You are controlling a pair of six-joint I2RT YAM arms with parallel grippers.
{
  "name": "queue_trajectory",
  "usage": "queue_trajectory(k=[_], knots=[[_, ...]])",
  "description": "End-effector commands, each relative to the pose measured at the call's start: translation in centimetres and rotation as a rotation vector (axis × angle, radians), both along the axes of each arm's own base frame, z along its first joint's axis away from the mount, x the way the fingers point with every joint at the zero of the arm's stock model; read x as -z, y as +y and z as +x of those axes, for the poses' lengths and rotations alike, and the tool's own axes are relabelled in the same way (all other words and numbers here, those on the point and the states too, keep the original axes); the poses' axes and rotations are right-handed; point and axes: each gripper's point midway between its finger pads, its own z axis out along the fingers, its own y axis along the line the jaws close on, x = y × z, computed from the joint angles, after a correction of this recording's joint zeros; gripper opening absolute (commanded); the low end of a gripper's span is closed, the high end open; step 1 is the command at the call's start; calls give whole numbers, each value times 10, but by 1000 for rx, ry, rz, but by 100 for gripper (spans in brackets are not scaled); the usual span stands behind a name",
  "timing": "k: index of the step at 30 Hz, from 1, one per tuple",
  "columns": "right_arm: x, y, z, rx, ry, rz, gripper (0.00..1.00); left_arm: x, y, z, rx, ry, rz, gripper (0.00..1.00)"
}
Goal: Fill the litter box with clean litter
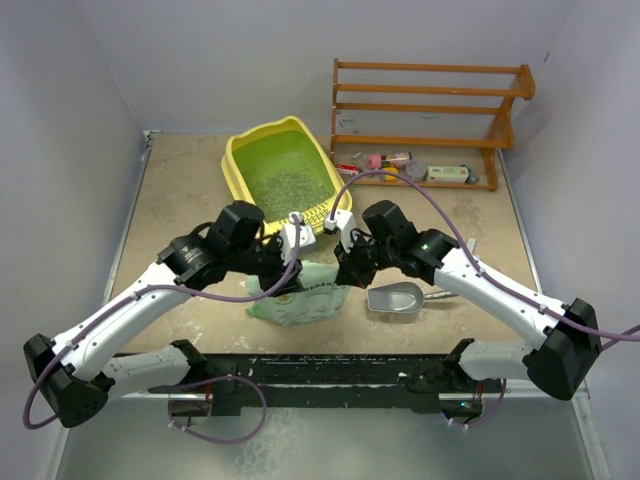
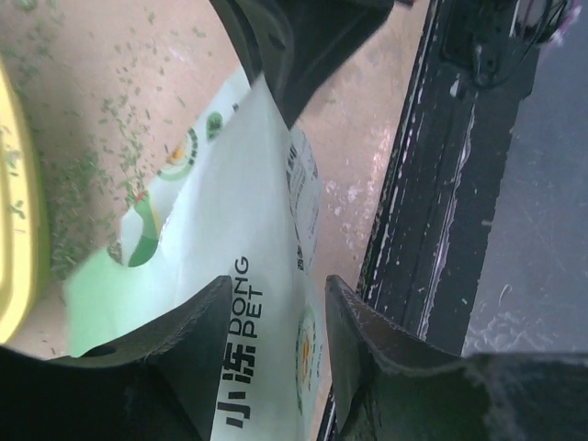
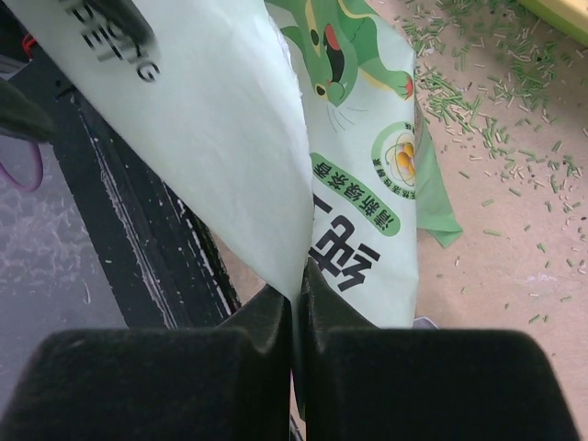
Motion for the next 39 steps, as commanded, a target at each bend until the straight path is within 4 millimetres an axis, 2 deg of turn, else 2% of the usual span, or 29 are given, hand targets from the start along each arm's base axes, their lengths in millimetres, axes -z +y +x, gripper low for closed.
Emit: queue_trajectory(k=[1, 5, 6, 9, 12, 14, 17, 19, 20, 21, 23, 26, 28, 34, 39], knots=[[-47, 12, 17, 33, -93, 127, 0, 34, 1, -2, -1, -15, 121, 49], [-48, 11, 18, 38, -94, 135, 0, 50, 0, -2, -5, -9, 188, 50], [-49, 10, 17, 39, -96, 137, 0, 55, 3, 4, -31, -28, 225, 49], [-51, 5, 17, 54, -105, 134, 0, 57, 6, 12, -71, -48, 254, 43], [-54, -5, 16, 88, -119, 126, 0, 57, 8, 20, -104, -60, 278, 28], [-55, -13, 15, 114, -133, 119, 0, 62, 10, 26, -115, -66, 321, 0], [-53, -26, 14, 158, -148, 101, 0, 69, 16, 40, -169, -70, 412, 0], [-51, -33, 13, 181, -150, 92, 0, 63, 11, 49, -192, -79, 420, 0], [-52, -35, 12, 189, -152, 90, 0, 57, 8, 55, -206, -100, 409, 0], [-40, -39, 10, 198, -136, 68, 0, 50, 5, 62, -220, -128, 390, 0], [-33, -44, 11, 224, -135, 57, 0, 31, -2, 75, -253, -196, 336, 0], [-27, -51, 17, 280, -145, 43, 0, 3, -9, 93, -300, -296, 265, 0], [-20, -57, 24, 325, -149, 22, 0, -6, -9, 100, -315, -333, 254, 0], [-7, -80, 43, 485, -145, -45, 0, 5, 2, 107, -368, -355, 286, 0], [-5, -103, 44, 567, -134, -113, 0, 12, 14, 110, -420, -332, 250, 0]])
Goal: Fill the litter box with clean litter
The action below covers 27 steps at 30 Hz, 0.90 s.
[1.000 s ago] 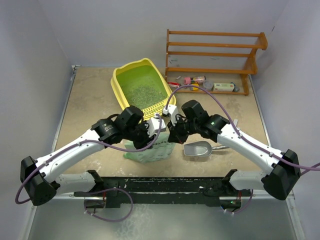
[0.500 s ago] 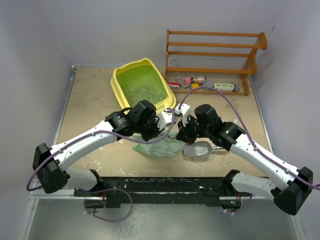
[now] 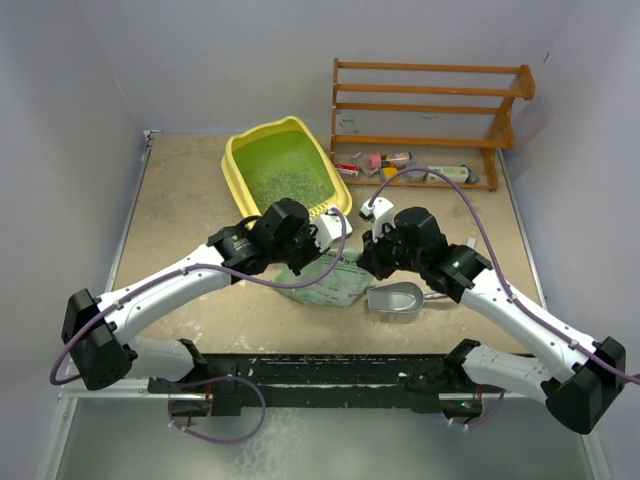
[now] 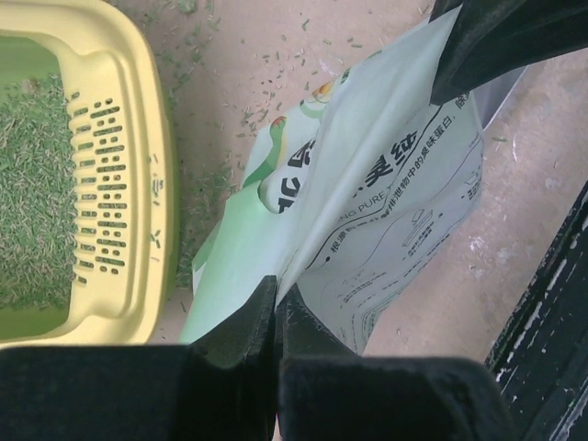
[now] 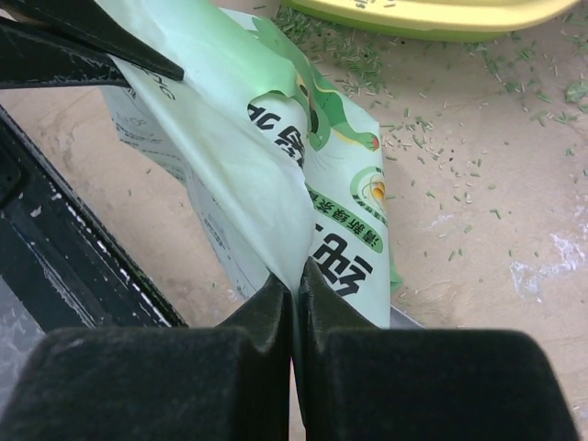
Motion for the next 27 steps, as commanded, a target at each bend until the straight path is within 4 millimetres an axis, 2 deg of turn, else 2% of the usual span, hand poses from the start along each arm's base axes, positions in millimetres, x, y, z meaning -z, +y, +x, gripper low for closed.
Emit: queue_trajectory(k=[1, 7, 10, 14, 17, 20, 23, 27], knots=[[12, -57, 11, 232, 21, -161, 0, -22, 44, 34, -199, -125, -12, 0], [7, -75, 4, 285, 49, -205, 0, -16, 65, 48, -273, -78, -47, 0], [7, -82, 0, 322, 65, -216, 17, -15, 63, 49, -273, -80, -65, 0], [1, -99, -4, 417, 67, -237, 32, -14, 63, 49, -271, -80, -68, 0], [-6, -126, -8, 547, 35, -271, 47, -20, 59, 46, -260, -80, -103, 0], [-28, -161, -6, 753, -38, -294, 66, -25, 56, 40, -244, -77, -147, 0], [-37, -186, -5, 880, -81, -345, 73, -27, 55, 35, -236, -78, -176, 0], [-23, -194, 8, 898, 26, -379, 74, -30, 53, 32, -225, -72, -204, 0]])
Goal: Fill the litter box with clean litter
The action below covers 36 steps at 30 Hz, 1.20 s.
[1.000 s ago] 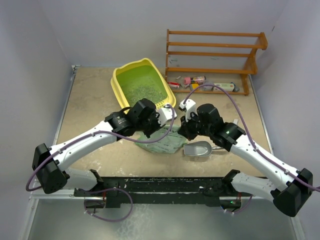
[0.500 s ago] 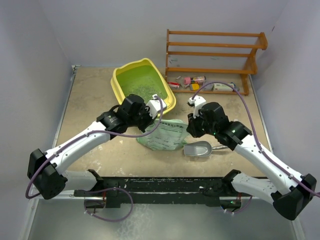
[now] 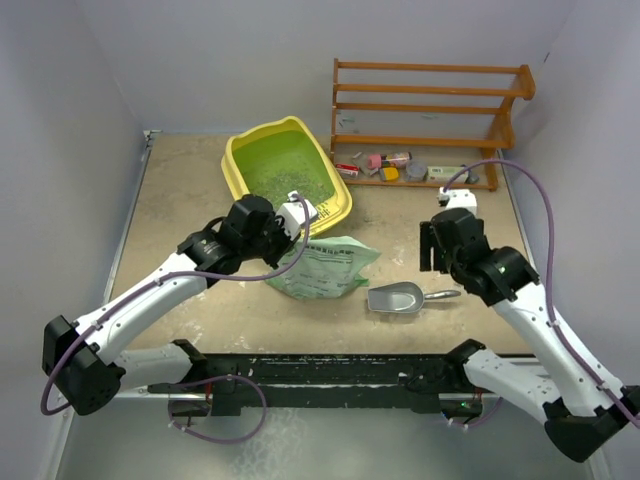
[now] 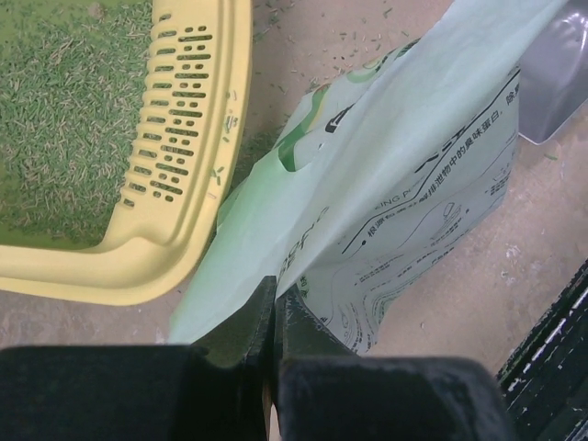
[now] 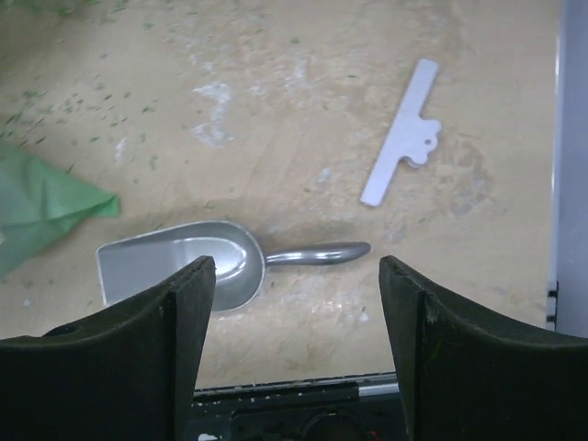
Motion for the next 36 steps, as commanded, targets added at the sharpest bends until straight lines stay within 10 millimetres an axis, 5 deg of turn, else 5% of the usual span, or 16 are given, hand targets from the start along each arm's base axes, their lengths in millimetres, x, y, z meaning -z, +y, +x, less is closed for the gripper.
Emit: queue_trajectory(k=[1, 11, 19, 25, 32, 36], knots=[[5, -28, 17, 151, 65, -15, 74, -30, 0, 10, -39, -80, -88, 0], [54, -77, 69, 418, 194, 270, 74, -26, -5, 9, -32, -52, -99, 0], [116, -135, 58, 698, 143, 405, 69, -26, -6, 8, -24, -44, -108, 0], [145, -146, 61, 696, 186, 419, 64, -25, -7, 7, -15, -35, -116, 0], [154, -152, 78, 702, 166, 434, 56, -24, -9, 7, -10, -24, -115, 0], [163, -152, 85, 697, 175, 452, 41, -23, -9, 6, -7, -20, -115, 0]])
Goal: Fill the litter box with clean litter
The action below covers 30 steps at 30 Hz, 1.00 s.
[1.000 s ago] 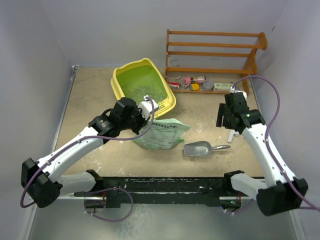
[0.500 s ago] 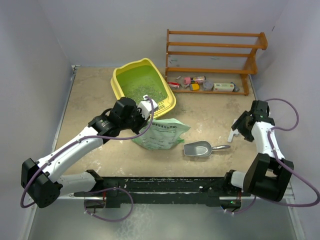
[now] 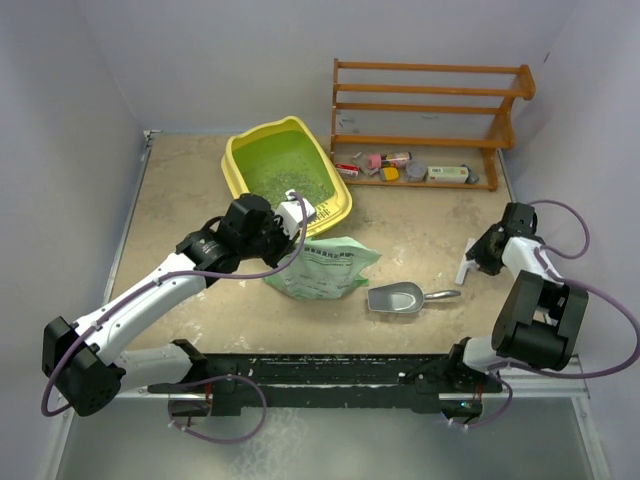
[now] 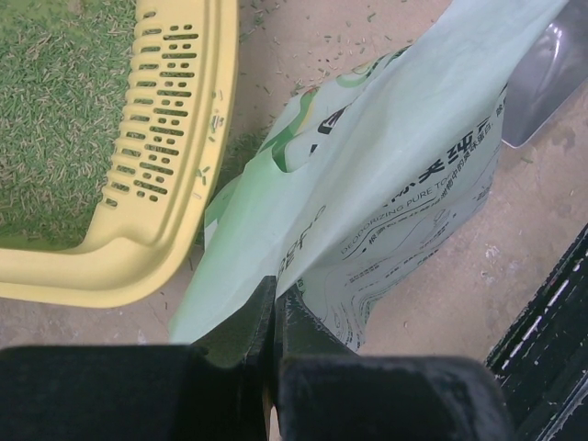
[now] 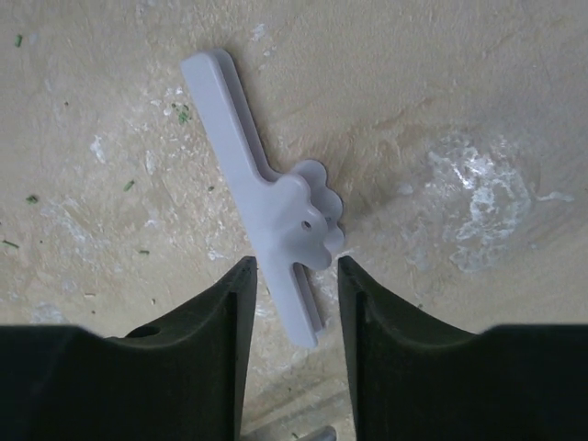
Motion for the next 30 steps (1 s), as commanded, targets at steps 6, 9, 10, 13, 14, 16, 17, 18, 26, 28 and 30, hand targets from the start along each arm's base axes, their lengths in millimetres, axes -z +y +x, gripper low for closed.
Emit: queue_trajectory(k=[6, 9, 10, 13, 14, 16, 17, 18, 26, 28, 30], knots=[[5, 3, 26, -30, -70, 50, 10, -23, -5, 13, -21, -59, -71, 0], [0, 5, 24, -48, -91, 43, 1, -24, -4, 14, -24, -62, -73, 0], [-3, 5, 23, -47, -102, 36, 0, -24, -4, 14, -24, -62, -74, 0], [-20, 2, 26, -70, -159, -11, 0, -25, -4, 15, -25, -65, -79, 0], [-28, 3, 26, -73, -182, -17, 0, -25, -5, 15, -22, -63, -85, 0], [-43, 9, 26, -89, -229, -6, 0, -27, -6, 15, -21, -60, -94, 5], [-53, 13, 24, -102, -256, -3, 0, -27, -7, 15, -19, -59, -98, 7], [-66, 18, 22, -116, -290, 0, 0, -29, -7, 15, -18, -61, -105, 10], [-143, 85, 7, -374, -431, -33, 0, -47, -5, 15, -11, -106, -152, 27], [-159, 116, 4, -482, -461, -27, 0, -53, -4, 15, -9, -127, -165, 31], [-171, 145, -1, -584, -476, 0, 0, -60, -4, 14, -5, -150, -179, 34]])
